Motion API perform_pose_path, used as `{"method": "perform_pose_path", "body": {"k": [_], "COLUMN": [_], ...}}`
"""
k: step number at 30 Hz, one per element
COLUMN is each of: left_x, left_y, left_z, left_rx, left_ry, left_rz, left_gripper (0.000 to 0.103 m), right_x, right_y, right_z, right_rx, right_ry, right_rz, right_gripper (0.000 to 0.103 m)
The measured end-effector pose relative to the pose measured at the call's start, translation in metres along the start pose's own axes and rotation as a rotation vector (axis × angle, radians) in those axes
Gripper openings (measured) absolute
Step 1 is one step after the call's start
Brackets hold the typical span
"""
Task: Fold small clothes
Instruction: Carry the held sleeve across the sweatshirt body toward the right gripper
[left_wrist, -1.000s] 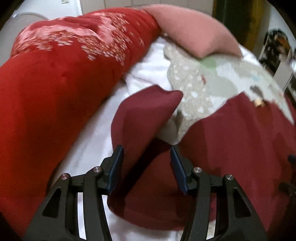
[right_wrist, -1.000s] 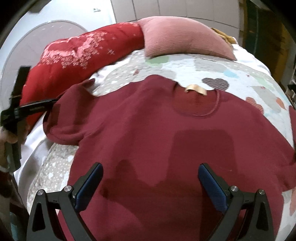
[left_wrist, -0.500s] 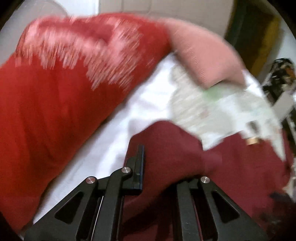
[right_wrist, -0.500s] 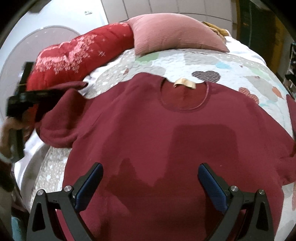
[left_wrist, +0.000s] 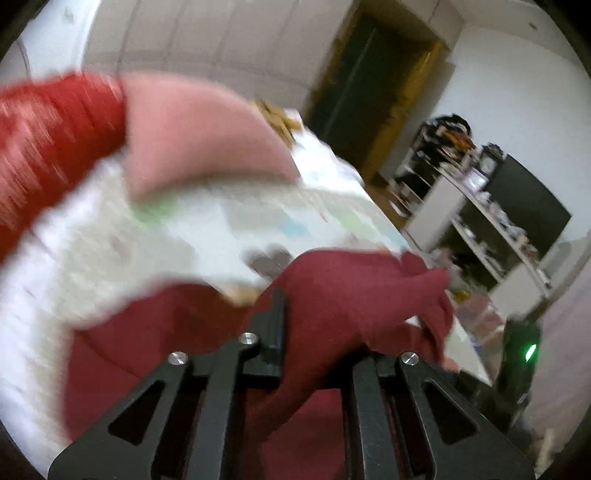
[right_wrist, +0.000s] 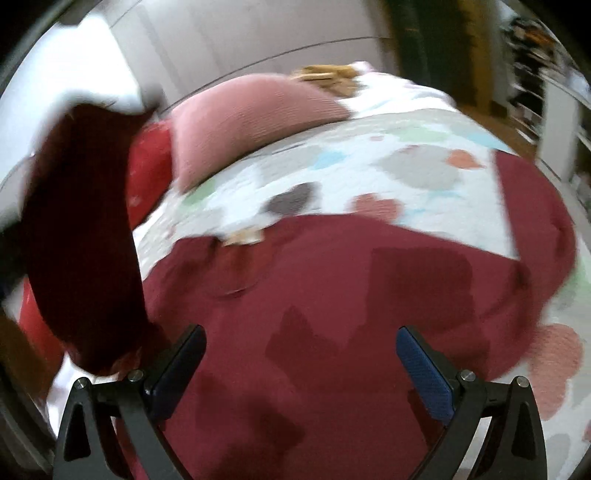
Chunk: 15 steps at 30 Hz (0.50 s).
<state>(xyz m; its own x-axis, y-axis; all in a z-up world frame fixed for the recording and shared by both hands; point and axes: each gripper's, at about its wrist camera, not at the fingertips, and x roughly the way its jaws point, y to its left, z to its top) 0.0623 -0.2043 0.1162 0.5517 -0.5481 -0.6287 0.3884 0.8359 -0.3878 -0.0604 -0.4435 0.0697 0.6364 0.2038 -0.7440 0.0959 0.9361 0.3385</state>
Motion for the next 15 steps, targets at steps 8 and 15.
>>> {"method": "perform_pose_path", "body": {"k": [8,15], "left_x": [0.074,-0.012], "left_y": [-0.030,-0.022], "left_z": [-0.072,-0.070], "left_rx": [0.039,0.091], "left_ry": [0.223,0.185], "left_rz": [-0.008,-0.060], "left_gripper": [0.042,0.066], "right_x": [-0.018,-0.005], "right_y": [-0.093,-0.078], "right_z": [0.011,0.014], "right_rx": [0.204,0.099], "right_ry": [0.014,0.041], "right_rz": [-0.052,-0.007], "right_gripper": [0.102,0.102]}}
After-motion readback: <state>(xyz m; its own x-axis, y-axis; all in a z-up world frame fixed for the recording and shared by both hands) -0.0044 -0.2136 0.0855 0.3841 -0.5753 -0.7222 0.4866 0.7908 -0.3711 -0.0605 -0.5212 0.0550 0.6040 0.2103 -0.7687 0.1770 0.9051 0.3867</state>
